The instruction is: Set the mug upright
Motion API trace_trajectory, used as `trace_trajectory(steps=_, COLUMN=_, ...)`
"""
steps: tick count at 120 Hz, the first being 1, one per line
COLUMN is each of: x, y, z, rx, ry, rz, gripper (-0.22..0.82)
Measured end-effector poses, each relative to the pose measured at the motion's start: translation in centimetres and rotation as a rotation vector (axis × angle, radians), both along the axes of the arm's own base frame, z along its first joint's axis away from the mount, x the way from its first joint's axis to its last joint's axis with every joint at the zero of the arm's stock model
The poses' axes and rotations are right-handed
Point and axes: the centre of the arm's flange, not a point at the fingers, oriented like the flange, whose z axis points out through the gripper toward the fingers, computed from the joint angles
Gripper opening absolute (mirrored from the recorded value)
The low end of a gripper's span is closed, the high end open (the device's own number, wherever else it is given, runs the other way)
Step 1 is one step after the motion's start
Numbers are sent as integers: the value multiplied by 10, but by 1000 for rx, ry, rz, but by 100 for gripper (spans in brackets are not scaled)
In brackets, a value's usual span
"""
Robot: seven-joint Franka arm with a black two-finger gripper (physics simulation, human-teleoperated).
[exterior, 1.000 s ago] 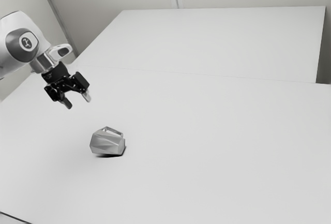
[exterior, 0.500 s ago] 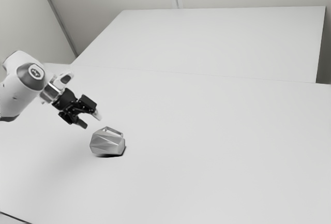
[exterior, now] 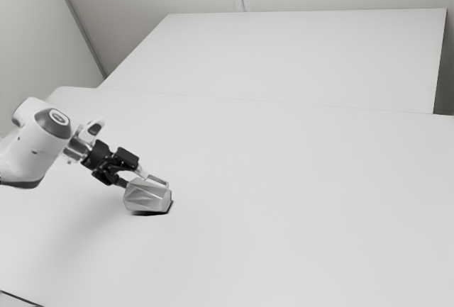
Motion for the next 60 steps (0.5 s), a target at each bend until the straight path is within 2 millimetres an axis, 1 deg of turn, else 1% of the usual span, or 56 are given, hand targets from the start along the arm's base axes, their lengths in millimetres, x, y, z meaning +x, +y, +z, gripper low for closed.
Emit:
trace_trajectory(steps=27, x=-3, y=-6, z=-20, rx=-68, ry=-47, rz=18, gripper=58)
trace_trajectory(steps=60, x=-9, y=-15, z=-33, rx=-134, ry=-92, rz=15, gripper=58)
